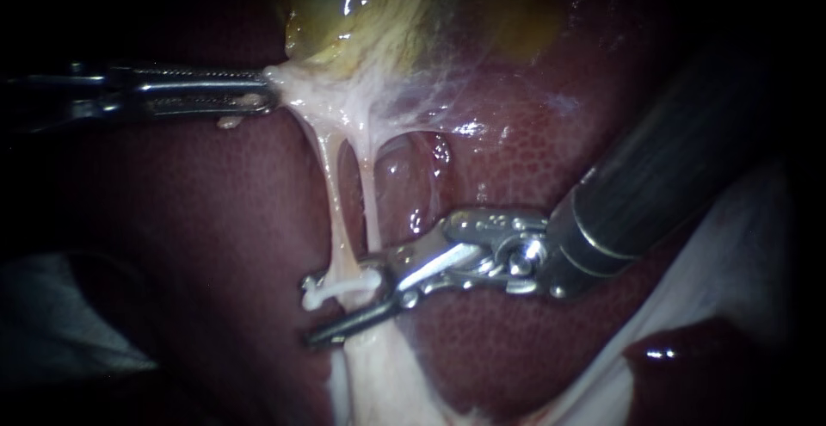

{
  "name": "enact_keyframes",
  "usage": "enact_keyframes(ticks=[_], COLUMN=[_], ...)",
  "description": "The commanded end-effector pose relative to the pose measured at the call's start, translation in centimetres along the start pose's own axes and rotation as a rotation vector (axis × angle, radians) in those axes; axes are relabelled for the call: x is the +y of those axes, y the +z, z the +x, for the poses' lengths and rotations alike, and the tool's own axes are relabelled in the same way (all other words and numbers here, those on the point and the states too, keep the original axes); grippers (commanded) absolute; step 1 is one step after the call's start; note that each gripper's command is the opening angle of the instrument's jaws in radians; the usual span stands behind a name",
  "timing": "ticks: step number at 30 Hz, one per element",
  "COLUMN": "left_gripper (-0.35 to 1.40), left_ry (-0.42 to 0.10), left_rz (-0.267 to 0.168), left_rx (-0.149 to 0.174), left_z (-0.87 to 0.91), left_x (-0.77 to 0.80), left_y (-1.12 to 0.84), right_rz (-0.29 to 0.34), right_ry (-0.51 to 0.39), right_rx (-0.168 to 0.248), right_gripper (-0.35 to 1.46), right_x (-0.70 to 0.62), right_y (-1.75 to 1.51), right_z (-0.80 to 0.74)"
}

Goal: Going back first clip left tube

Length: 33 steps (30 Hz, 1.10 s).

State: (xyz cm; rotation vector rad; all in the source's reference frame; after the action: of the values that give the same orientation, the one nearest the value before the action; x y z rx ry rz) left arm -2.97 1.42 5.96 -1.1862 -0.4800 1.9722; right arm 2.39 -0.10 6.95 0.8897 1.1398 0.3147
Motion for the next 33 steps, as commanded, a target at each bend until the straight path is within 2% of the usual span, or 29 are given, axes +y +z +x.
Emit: enact_keyframes(ticks=[1,7,18,25,33], left_gripper=[-0.35,-0.35,-0.35,-0.35,-0.35], left_ry=[0.001,-0.005,-0.005,-0.010,-0.009], left_rz=[0.000,0.000,0.000,0.000,-0.001], left_rx=[0.000,0.000,-0.003,-0.003,-0.003], left_z=[0.00,0.00,-0.01,-0.02,-0.04], left_x=[0.00,0.00,0.00,-0.01,-0.02], left_y=[0.00,0.00,-0.01,-0.01,-0.01], right_rz=[-0.010,-0.078,-0.145,-0.156,-0.205], right_ry=[-0.011,-0.077,-0.148,-0.253,-0.358], right_rx=[0.003,0.016,0.022,0.012,0.008], right_gripper=[0.50,0.50,0.50,0.50,0.50], right_x=[0.03,0.16,0.11,-0.03,-0.33], right_y=[-0.02,-0.14,-0.29,-0.50,-1.02], right_z=[-0.01,-0.09,-0.11,-0.16,-0.05])
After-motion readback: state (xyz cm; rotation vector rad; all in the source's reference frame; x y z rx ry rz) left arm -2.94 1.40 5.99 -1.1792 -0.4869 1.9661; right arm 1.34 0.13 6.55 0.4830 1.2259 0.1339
